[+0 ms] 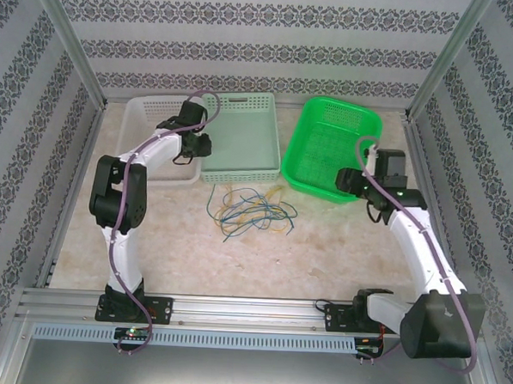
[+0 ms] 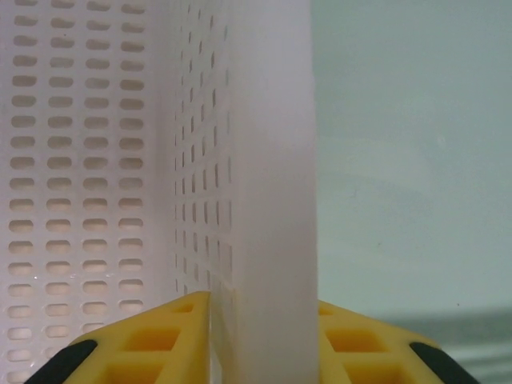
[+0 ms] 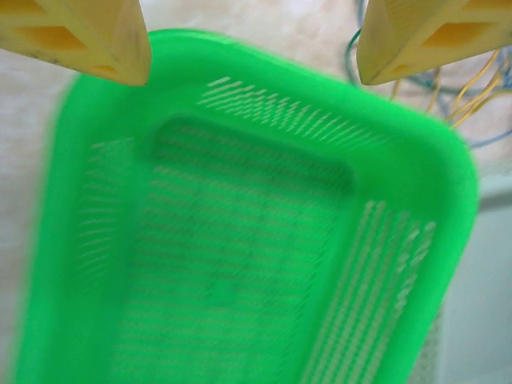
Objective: Untangle the cables
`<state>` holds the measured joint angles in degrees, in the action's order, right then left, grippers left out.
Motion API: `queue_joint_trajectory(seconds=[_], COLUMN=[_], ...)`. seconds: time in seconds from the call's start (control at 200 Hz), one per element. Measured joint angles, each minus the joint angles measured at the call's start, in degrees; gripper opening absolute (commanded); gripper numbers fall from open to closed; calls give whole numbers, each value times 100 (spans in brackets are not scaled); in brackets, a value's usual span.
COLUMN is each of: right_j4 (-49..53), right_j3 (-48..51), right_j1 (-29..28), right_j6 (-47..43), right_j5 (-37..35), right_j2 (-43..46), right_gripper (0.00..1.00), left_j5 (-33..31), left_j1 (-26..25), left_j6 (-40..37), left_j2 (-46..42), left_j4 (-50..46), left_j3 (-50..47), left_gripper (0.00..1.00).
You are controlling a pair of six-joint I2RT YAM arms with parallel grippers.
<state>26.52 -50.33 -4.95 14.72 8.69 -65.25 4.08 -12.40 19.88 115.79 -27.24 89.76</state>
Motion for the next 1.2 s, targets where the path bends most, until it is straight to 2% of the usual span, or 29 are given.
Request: queue_joint_trajectory(seconds=[0.055, 0.23, 0.325, 0.35, 0.54, 0.794, 0.939, 1.199], right_j4=[-66, -387, -702, -787, -1582, -2094, -2273, -2465], right_j3=[177, 629, 758, 778, 798, 667, 476, 90], right_j1=[-304, -1154, -1655, -1779, -2413, -2844, -2951, -3047], right_j6=[57, 170, 181, 184, 184, 136, 98, 4], right_j5=[0, -186, -415, -479, -715, -837, -887, -953], right_j2=[28, 109, 109, 98, -278, -1220, -1606, -2151], right_gripper=[68, 68, 70, 70, 69, 68, 67, 61], left_j5=[22, 63, 35, 20, 7, 74, 192, 203], left_j1=[-42, -98, -105, -103, -105, -105, -105, -105], left_j6=[-11, -70, -116, -125, -33, 66, 72, 70], left_j2=[9, -2, -157, -240, -1239, -2437, -2785, -2874], left_j4=[0, -2, 4, 4, 186, 833, 1108, 1233], left_j3=[13, 4, -122, -188, -820, -1950, -2411, -2564], left_gripper=[36, 68, 91, 100, 100, 100, 100, 100])
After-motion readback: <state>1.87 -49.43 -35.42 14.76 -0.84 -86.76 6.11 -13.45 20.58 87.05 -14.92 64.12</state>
